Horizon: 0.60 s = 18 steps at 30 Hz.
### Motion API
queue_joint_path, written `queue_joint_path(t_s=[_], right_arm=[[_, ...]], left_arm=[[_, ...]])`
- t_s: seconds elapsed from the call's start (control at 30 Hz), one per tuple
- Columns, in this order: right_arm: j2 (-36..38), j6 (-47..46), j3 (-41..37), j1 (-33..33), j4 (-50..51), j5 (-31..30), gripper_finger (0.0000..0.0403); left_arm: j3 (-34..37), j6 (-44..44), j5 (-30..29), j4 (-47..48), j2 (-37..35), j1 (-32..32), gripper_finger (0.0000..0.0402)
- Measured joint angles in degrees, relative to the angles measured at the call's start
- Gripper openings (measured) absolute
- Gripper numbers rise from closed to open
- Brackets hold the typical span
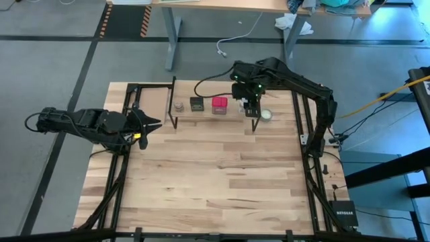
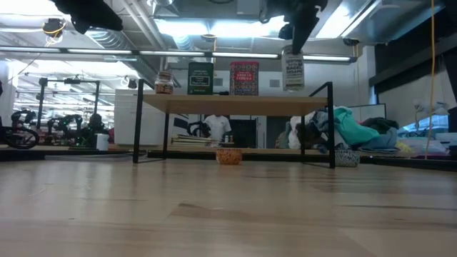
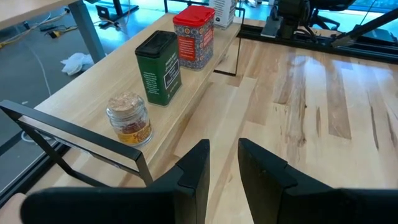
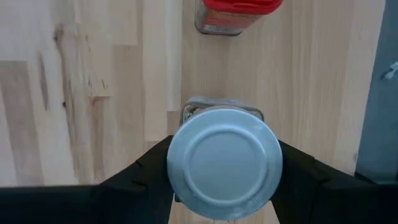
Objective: Shelf spices
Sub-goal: Put the white seasoning bottle on the shelf
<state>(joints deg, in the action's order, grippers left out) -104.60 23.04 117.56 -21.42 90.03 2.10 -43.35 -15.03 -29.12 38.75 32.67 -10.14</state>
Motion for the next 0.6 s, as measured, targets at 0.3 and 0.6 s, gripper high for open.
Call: queue_joint_path(t_s=[0.3, 0.6], right_arm=[[0.00, 1.40, -2.23, -1.17, -0.10, 2.11, 0.0204], [0.09, 1.69, -4.85, -1.15, -1.82, 2.59, 0.0204]], left_arm=[[0.00, -0.02, -0.02, 0.14, 0.00, -0.02, 0.0076], [0.00, -0.02, -0.01, 0.14, 0.00, 0.00, 0.0076]])
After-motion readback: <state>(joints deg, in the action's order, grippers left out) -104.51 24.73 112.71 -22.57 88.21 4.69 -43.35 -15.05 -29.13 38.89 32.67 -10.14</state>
